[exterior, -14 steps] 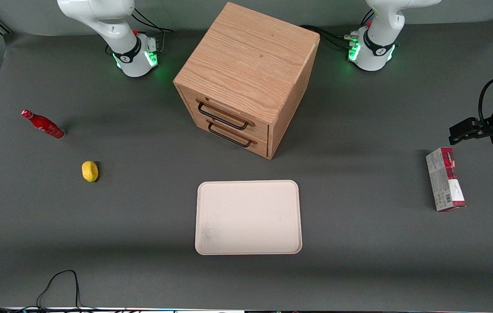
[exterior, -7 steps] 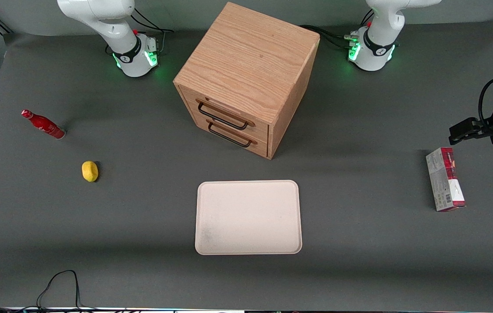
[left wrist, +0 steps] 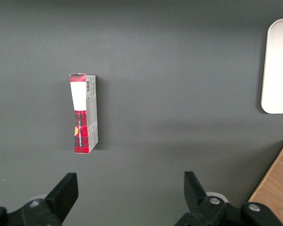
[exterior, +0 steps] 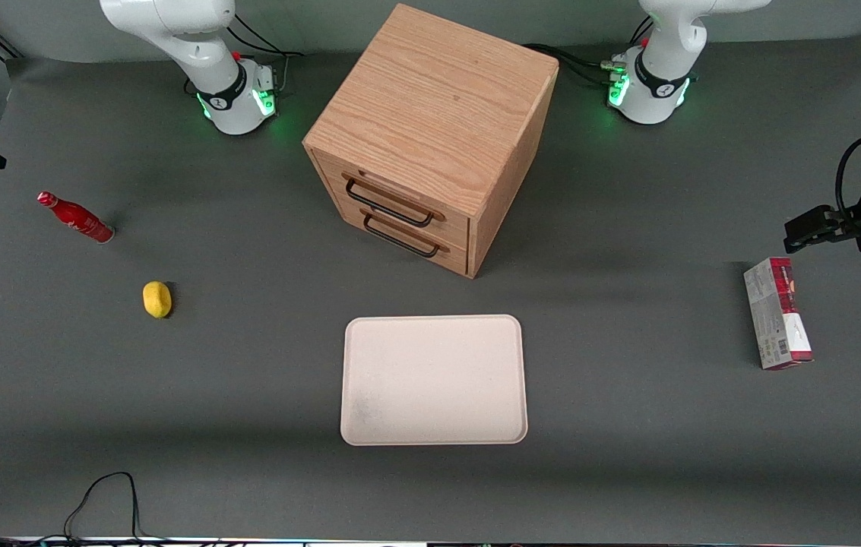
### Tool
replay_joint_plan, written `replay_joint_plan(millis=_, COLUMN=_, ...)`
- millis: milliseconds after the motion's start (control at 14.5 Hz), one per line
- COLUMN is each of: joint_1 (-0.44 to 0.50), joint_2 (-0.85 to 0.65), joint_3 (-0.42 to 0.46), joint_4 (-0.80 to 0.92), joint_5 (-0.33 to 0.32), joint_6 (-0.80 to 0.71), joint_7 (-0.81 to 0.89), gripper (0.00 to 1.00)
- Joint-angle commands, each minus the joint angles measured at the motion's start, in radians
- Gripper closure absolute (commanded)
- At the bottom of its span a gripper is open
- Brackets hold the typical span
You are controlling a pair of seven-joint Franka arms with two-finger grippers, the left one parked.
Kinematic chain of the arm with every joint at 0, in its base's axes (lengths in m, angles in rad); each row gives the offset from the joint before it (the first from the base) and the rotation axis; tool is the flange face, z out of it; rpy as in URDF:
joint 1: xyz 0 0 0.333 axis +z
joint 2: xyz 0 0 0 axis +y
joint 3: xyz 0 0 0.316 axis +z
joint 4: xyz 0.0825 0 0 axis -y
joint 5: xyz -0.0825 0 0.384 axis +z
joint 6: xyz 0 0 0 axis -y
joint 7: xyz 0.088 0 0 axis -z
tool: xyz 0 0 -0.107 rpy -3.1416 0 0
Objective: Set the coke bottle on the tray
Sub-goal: 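Move the right gripper down over the red Coca-Cola bottle, then close the right gripper on the bottle cap and lift it upright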
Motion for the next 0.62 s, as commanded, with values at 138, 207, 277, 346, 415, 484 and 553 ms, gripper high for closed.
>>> replay_joint_plan(millis=138, joint_1=0.017, joint_2=0.071, joint_3=-0.125, joint_4=-0.146, joint_5=-0.026, joint_6=0.242, joint_7=-0.093, gripper=0.0)
replay_joint_plan(millis=207, joint_1=0.017, joint_2=0.102, joint_3=-0.133, joint_4=-0.154, joint_5=-0.024, joint_6=0.279, joint_7=-0.108, gripper=0.0)
replay_joint_plan(millis=277, joint_1=0.017, joint_2=0.131, joint_3=-0.142, joint_4=-0.166, joint_5=-0.024, joint_6=0.311, joint_7=-0.11, gripper=0.0)
replay_joint_plan(millis=346, joint_1=0.019, joint_2=0.148, joint_3=-0.142, joint_4=-0.18, joint_5=-0.021, joint_6=0.342, joint_7=-0.109, gripper=0.0)
replay_joint_plan(millis=415, joint_1=0.019, joint_2=0.159, joint_3=-0.142, joint_4=-0.2, joint_5=-0.018, joint_6=0.368, joint_7=-0.109, gripper=0.0)
replay_joint_plan(millis=484, joint_1=0.019, joint_2=0.172, joint_3=-0.142, joint_4=-0.213, joint_5=-0.018, joint_6=0.399, joint_7=-0.11, gripper=0.0)
replay_joint_plan(millis=553, joint_1=0.017, joint_2=0.191, joint_3=-0.142, joint_4=-0.223, joint_5=-0.017, joint_6=0.419, joint_7=-0.112, gripper=0.0)
